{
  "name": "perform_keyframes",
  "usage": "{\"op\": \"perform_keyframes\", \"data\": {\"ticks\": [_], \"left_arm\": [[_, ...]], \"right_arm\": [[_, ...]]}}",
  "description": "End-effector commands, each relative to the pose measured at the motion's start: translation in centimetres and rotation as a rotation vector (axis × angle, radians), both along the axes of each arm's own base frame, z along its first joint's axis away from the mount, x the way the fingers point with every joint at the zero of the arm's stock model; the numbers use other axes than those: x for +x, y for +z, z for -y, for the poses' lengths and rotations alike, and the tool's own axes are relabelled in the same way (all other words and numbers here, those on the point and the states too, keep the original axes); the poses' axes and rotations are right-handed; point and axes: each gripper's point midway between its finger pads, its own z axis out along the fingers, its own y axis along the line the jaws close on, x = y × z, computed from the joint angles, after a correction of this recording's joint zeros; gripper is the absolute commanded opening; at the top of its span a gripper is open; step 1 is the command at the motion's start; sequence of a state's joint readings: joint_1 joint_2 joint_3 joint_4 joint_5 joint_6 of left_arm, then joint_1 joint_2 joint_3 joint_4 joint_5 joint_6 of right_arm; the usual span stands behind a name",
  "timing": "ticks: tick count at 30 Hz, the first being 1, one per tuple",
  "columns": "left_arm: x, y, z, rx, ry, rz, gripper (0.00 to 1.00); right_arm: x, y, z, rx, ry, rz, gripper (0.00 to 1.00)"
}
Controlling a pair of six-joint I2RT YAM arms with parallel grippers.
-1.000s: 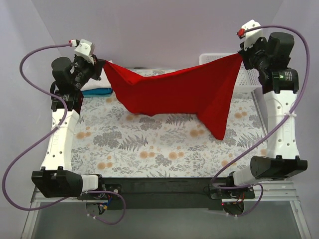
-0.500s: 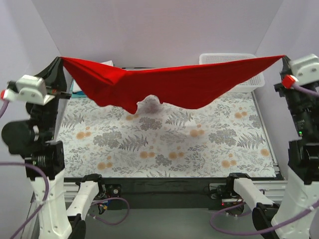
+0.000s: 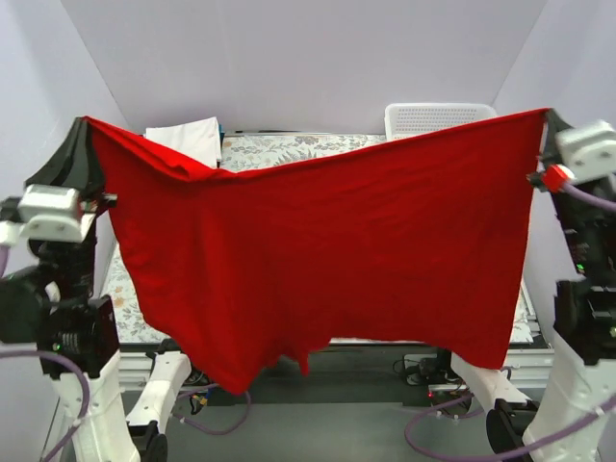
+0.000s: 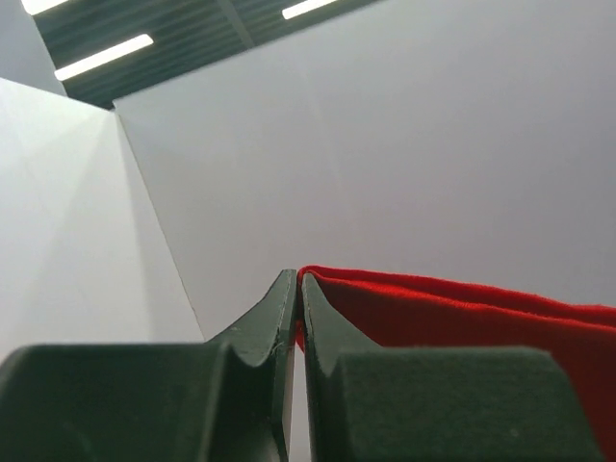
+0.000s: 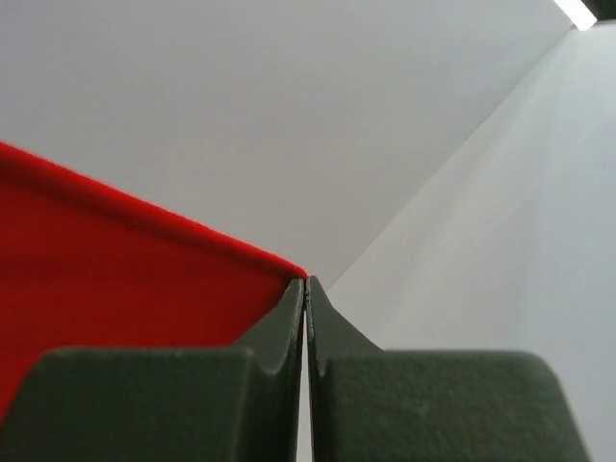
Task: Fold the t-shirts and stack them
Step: Flatten the tshirt out
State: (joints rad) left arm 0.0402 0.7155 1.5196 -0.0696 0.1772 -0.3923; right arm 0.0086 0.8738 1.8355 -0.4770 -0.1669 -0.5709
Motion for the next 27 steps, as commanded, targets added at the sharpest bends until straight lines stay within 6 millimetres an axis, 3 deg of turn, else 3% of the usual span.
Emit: {"op": "perform_keyframes", "data": {"ticks": [1,3,4,5,6,7,8,9,10,11,13,14,16,17,19,21,24,26,27], "left_arm": [[8.8,-8.4,-0.1,0.072,0.019,-0.274,0.00],[10.5,-11.8,1.1,0.117,-0.043,-0.357,0.00],[12.2,-15.6,1.4,0.120,-0.069,-0.441,0.00],[13.0,-17.5,1.8,0.131,-0.096,-0.483,0.00],[13.8,-19.5,2.4,0.148,-0.134,-0.523,0.00],[15.4,-23.4,2.6,0.143,-0.157,-0.608,0.00],[16.2,-25.5,2.8,0.141,-0.175,-0.649,0.00],[16.9,-26.8,3.2,0.145,-0.197,-0.665,0.00],[18.7,-30.6,3.2,0.122,-0.217,-0.758,0.00],[19.5,-32.0,3.4,0.114,-0.231,-0.791,0.00],[21.5,-34.9,3.6,0.076,-0.251,-0.870,0.00],[23.3,-37.8,3.6,0.055,-0.261,-0.959,0.00],[25.2,-39.3,3.7,0.031,-0.268,-0.991,0.00],[26.7,-41.5,3.8,0.015,-0.278,-1.049,0.00],[28.3,-43.0,4.2,0.016,-0.286,-1.069,0.00],[30.4,-45.4,4.1,0.023,-0.276,-1.113,0.00],[33.4,-47.6,5.0,0.048,-0.266,-1.142,0.00],[34.8,-48.6,4.9,0.040,-0.247,-1.162,0.00],[35.6,-48.7,4.7,0.036,-0.240,-1.161,0.00]], "right_arm": [[6.4,-6.9,-0.6,-0.043,0.026,-0.172,0.01],[8.2,-10.0,-0.9,-0.062,0.040,-0.228,0.01],[8.9,-11.2,-0.9,-0.069,0.042,-0.244,0.01],[10.5,-14.8,-1.1,-0.075,0.054,-0.322,0.01],[11.2,-16.5,-1.3,-0.086,0.063,-0.354,0.01],[11.9,-17.7,-1.7,-0.094,0.086,-0.365,0.01],[13.1,-22.0,-1.9,-0.098,0.101,-0.451,0.01],[13.5,-23.7,-2.1,-0.103,0.114,-0.477,0.01],[14.5,-25.3,-2.4,-0.112,0.131,-0.491,0.01],[15.2,-29.1,-2.4,-0.119,0.137,-0.557,0.01],[16.8,-33.1,-2.1,-0.123,0.124,-0.618,0.01],[17.7,-33.7,-2.1,-0.128,0.120,-0.609,0.01],[19.2,-38.2,-1.9,-0.127,0.115,-0.701,0.01],[20.1,-38.4,-1.9,-0.130,0.108,-0.690,0.01],[21.9,-40.8,-1.9,-0.128,0.100,-0.744,0.01],[23.4,-41.6,-1.7,-0.128,0.088,-0.756,0.01],[26.0,-44.5,-1.5,-0.137,0.074,-0.832,0.01],[27.5,-44.3,-1.2,-0.145,0.060,-0.830,0.01],[28.0,-45.4,-1.2,-0.153,0.059,-0.854,0.01]]}}
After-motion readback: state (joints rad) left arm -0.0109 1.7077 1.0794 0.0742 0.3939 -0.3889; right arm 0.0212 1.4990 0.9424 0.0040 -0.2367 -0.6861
